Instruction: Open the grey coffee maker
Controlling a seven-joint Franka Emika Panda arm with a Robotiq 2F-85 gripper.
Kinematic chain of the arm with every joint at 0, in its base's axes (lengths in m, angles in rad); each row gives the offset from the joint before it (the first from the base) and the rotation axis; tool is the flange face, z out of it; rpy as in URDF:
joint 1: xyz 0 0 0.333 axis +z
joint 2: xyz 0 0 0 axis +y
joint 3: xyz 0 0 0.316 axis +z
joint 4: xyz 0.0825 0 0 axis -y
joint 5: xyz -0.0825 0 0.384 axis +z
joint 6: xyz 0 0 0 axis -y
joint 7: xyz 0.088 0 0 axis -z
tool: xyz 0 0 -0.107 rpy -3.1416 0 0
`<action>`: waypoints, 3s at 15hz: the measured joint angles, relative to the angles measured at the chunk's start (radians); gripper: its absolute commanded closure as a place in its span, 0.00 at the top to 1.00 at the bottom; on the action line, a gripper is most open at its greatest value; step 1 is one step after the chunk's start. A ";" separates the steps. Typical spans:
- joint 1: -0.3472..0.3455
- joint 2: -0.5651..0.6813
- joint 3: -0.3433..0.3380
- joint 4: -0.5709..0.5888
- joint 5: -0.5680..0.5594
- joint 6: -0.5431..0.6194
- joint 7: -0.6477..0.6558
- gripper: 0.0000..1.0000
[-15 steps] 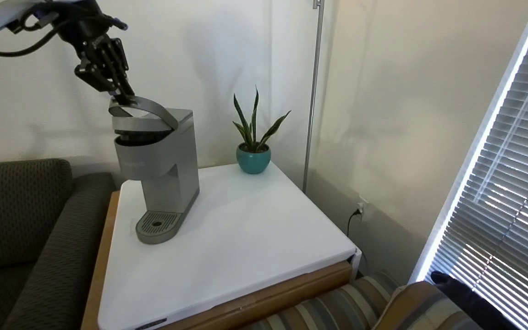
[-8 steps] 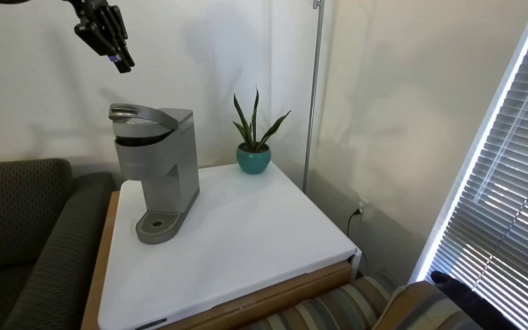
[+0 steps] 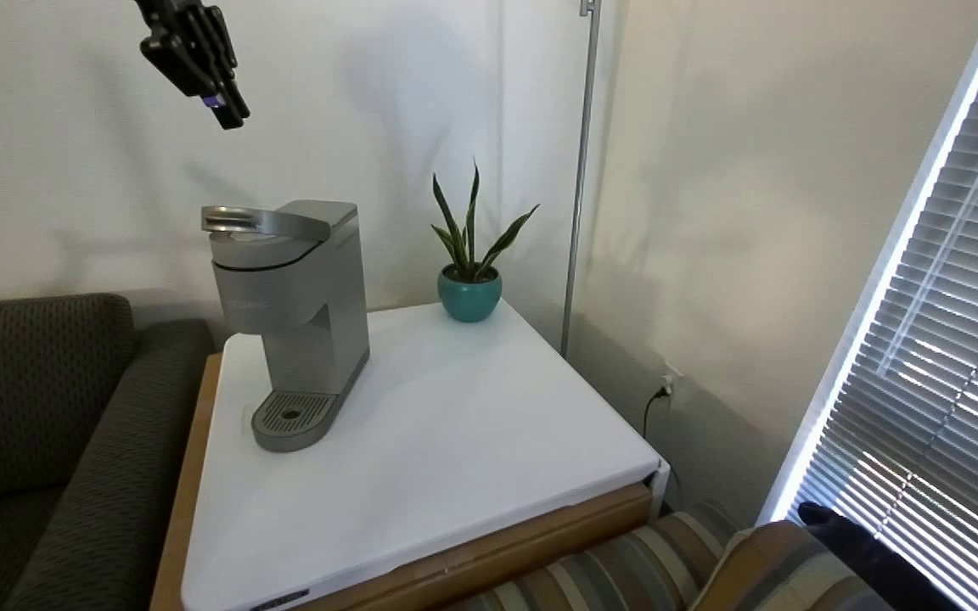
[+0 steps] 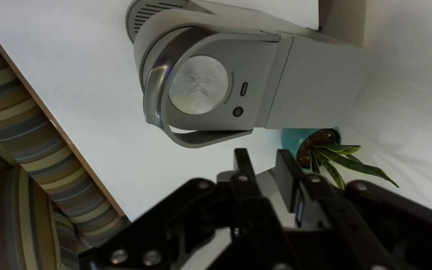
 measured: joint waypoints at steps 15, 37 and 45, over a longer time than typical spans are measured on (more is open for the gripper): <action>-0.001 -0.025 -0.009 -0.030 -0.210 -0.013 0.233 1.00; 0.003 -0.076 0.029 -0.313 -0.238 -0.013 0.526 0.68; 0.003 -0.056 0.029 -0.322 -0.241 0.049 0.526 0.12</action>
